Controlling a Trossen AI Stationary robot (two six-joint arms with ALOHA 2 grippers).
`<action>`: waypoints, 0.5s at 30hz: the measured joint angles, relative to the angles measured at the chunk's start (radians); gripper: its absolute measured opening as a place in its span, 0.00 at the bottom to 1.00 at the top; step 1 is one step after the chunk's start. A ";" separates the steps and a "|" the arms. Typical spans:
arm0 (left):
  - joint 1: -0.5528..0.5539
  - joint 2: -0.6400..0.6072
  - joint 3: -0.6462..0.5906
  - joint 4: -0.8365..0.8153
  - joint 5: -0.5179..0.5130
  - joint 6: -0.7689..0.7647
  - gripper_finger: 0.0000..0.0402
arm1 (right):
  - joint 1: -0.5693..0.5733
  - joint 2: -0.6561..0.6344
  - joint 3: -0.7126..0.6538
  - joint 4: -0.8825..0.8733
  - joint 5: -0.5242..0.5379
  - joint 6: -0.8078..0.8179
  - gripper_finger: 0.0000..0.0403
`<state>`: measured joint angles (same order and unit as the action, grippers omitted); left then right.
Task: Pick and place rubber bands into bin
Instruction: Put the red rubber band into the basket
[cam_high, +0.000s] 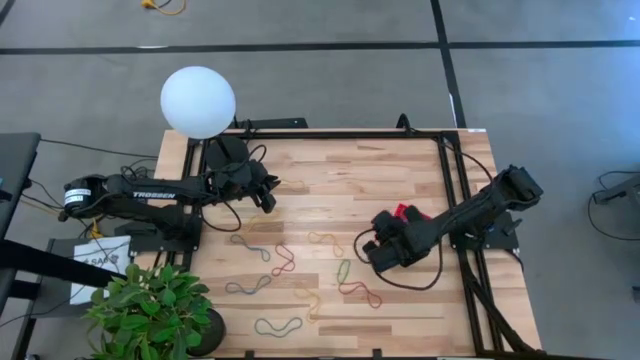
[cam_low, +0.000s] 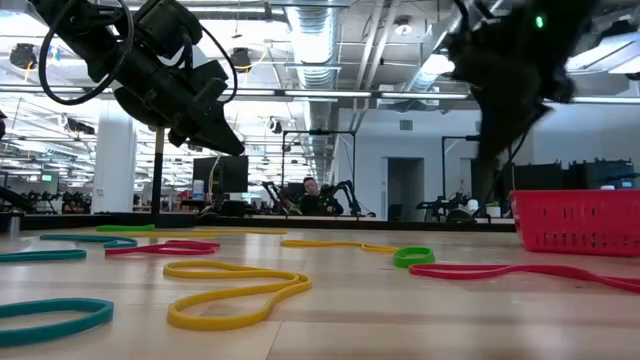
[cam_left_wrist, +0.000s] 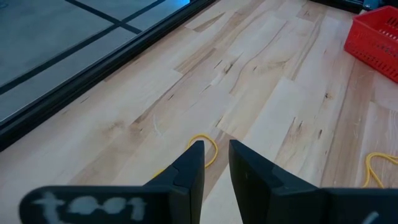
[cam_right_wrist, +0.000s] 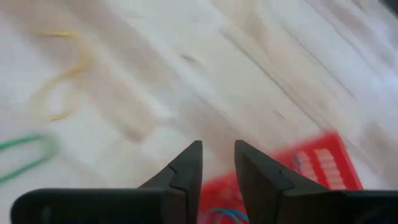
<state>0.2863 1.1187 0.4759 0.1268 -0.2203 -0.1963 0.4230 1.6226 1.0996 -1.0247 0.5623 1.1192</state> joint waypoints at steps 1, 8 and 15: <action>0.000 0.000 0.000 0.000 0.000 0.000 0.16 | 0.003 0.000 0.013 0.038 -0.014 -0.072 0.22; 0.000 0.000 0.000 0.000 0.000 0.000 0.16 | 0.036 0.015 0.020 0.292 -0.301 -0.249 0.22; 0.000 0.000 0.000 -0.003 0.000 0.000 0.16 | 0.059 0.053 0.016 0.277 -0.428 -0.073 0.22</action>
<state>0.2863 1.1189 0.4757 0.1236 -0.2203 -0.1959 0.4818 1.6758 1.1156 -0.7475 0.1340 1.0463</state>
